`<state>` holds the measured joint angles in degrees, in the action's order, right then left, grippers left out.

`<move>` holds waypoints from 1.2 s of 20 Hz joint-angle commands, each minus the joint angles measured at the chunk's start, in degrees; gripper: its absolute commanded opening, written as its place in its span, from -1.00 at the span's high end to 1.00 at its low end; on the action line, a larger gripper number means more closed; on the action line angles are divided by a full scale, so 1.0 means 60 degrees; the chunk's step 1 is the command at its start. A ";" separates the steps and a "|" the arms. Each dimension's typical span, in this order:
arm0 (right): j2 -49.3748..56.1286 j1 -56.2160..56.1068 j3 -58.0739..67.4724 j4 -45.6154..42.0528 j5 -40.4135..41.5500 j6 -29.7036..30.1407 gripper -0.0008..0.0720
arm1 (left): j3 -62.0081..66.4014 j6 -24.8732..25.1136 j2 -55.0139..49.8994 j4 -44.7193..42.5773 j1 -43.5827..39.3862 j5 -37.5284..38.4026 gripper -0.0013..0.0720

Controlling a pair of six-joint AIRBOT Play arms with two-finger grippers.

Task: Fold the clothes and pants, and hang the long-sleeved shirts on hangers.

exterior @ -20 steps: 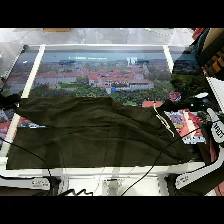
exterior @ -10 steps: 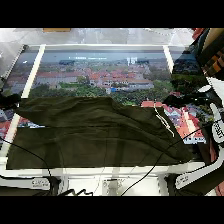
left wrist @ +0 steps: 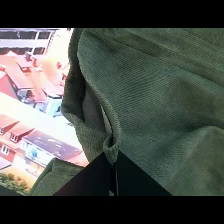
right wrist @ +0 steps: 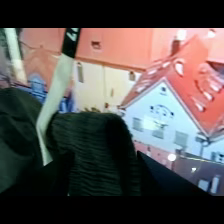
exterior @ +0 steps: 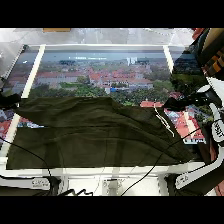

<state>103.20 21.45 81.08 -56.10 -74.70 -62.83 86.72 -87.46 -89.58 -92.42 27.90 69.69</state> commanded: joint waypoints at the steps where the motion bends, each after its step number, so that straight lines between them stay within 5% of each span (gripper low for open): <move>1: 0.0379 -0.0011 0.0007 0.0933 -0.0259 -0.0018 -0.22 | 0.0000 0.0004 -0.0007 0.0007 -0.0007 0.0000 0.92; 10: 0.0568 -0.0361 0.0007 0.1818 -0.0040 0.0062 -0.04 | -0.0004 0.0004 -0.0015 0.0004 -0.0007 -0.0004 0.92; 12: 0.0568 -0.0699 0.0011 0.1829 0.0576 0.0062 0.88 | -0.0004 0.0000 -0.0015 0.0007 -0.0007 0.0000 0.92; 19: 0.0131 -0.0619 0.1592 0.2055 0.1883 0.0051 0.89 | 0.0860 0.0270 0.0131 0.0117 -0.0270 -0.0076 0.92; 24: -0.0619 0.0630 0.1956 0.2018 0.3453 -0.0710 0.89 | 0.1526 0.0135 0.0069 0.0270 -0.0929 -0.1344 0.92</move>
<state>101.51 21.69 91.46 -43.77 -59.83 -64.45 94.19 -86.48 -88.92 -91.33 24.53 65.93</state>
